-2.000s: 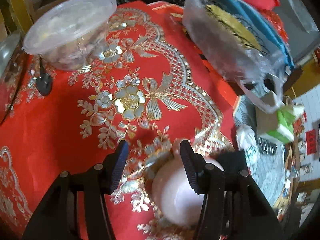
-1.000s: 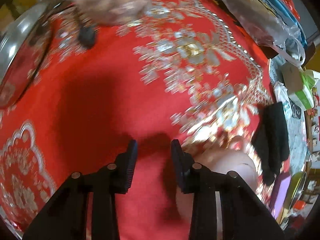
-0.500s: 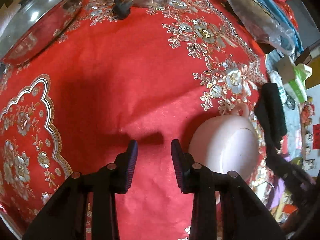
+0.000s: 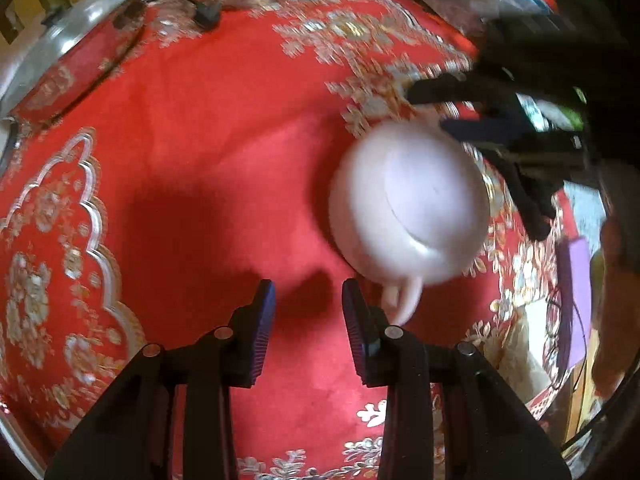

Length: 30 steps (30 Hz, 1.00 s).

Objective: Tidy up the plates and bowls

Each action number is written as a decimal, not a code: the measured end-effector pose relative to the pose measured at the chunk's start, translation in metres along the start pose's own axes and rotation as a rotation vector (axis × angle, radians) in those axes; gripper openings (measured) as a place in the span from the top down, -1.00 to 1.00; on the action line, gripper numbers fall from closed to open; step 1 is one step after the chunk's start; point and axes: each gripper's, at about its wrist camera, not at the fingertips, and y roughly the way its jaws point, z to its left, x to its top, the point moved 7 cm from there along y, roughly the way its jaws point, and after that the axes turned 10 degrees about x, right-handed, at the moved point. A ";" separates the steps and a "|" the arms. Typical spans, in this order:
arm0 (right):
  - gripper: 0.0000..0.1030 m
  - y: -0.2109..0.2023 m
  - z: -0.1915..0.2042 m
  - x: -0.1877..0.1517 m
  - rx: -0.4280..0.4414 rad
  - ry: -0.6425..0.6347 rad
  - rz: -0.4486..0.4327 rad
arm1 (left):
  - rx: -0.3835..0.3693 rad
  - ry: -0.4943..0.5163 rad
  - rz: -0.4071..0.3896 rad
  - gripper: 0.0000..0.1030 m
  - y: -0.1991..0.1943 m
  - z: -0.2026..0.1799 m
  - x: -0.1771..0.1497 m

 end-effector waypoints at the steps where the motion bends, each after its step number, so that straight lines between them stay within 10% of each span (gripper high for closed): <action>1: 0.25 0.005 -0.001 0.001 -0.014 -0.004 0.014 | -0.010 -0.002 -0.002 0.38 0.003 -0.004 -0.002; 11: 0.58 0.004 -0.002 0.006 -0.053 -0.071 0.016 | 0.071 0.047 -0.047 0.39 0.017 -0.021 0.013; 14: 0.73 -0.002 0.007 0.000 0.004 -0.083 0.041 | 0.074 0.037 -0.057 0.86 0.017 -0.015 0.017; 30: 0.80 -0.016 0.053 -0.039 0.128 -0.151 0.076 | 0.037 -0.070 -0.021 0.86 0.015 0.043 0.021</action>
